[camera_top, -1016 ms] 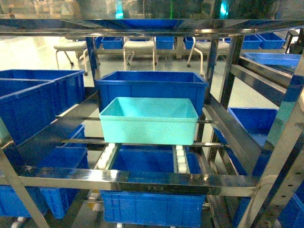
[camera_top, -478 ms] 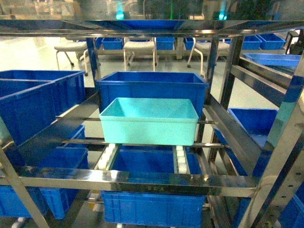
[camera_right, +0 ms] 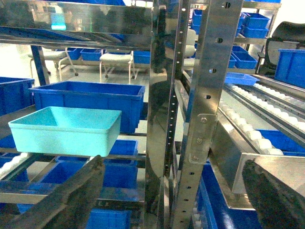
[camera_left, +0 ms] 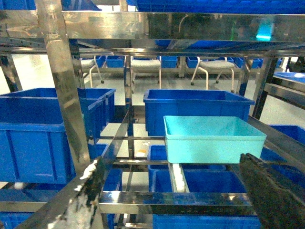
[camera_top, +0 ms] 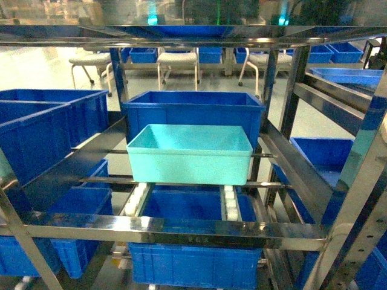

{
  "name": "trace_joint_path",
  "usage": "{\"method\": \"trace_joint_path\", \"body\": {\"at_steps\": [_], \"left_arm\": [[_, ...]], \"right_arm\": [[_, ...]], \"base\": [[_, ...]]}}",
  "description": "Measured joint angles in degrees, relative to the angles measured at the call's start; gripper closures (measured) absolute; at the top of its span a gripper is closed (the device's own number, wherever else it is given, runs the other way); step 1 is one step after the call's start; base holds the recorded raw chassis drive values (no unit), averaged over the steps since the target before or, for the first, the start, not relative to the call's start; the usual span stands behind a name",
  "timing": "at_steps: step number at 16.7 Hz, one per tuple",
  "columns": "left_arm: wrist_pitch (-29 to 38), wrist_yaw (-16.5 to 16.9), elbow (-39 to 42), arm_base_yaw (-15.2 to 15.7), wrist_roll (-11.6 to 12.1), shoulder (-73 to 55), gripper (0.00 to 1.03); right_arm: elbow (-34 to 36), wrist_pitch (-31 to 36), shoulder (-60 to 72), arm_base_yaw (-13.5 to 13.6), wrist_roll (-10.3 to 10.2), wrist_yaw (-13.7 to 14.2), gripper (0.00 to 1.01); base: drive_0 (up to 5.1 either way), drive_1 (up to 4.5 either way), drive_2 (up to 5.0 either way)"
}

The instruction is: Organize blue bins on left shelf correctly

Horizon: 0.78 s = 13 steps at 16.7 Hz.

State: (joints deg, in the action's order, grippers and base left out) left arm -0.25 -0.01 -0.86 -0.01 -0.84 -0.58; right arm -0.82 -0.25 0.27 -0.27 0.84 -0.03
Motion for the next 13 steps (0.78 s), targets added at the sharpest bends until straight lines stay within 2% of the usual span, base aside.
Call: {"method": "trace_joint_path", "body": {"at_steps": [2, 3, 4, 13], "left_arm": [[0.0, 0.0, 0.0, 0.0, 0.0, 0.0, 0.04], [0.0, 0.0, 0.0, 0.0, 0.1, 0.0, 0.03], [0.0, 0.0, 0.0, 0.0, 0.0, 0.0, 0.05], [0.0, 0.0, 0.0, 0.0, 0.0, 0.0, 0.05]], "right_arm": [[0.0, 0.0, 0.0, 0.0, 0.0, 0.0, 0.02], [0.0, 0.0, 0.0, 0.0, 0.0, 0.0, 0.01], [0.0, 0.0, 0.0, 0.0, 0.0, 0.0, 0.04], [0.0, 0.0, 0.0, 0.0, 0.0, 0.0, 0.03]], "base": [[0.0, 0.00, 0.0], [0.0, 0.00, 0.0], [0.0, 0.00, 0.0], [0.0, 0.00, 0.0]]}}
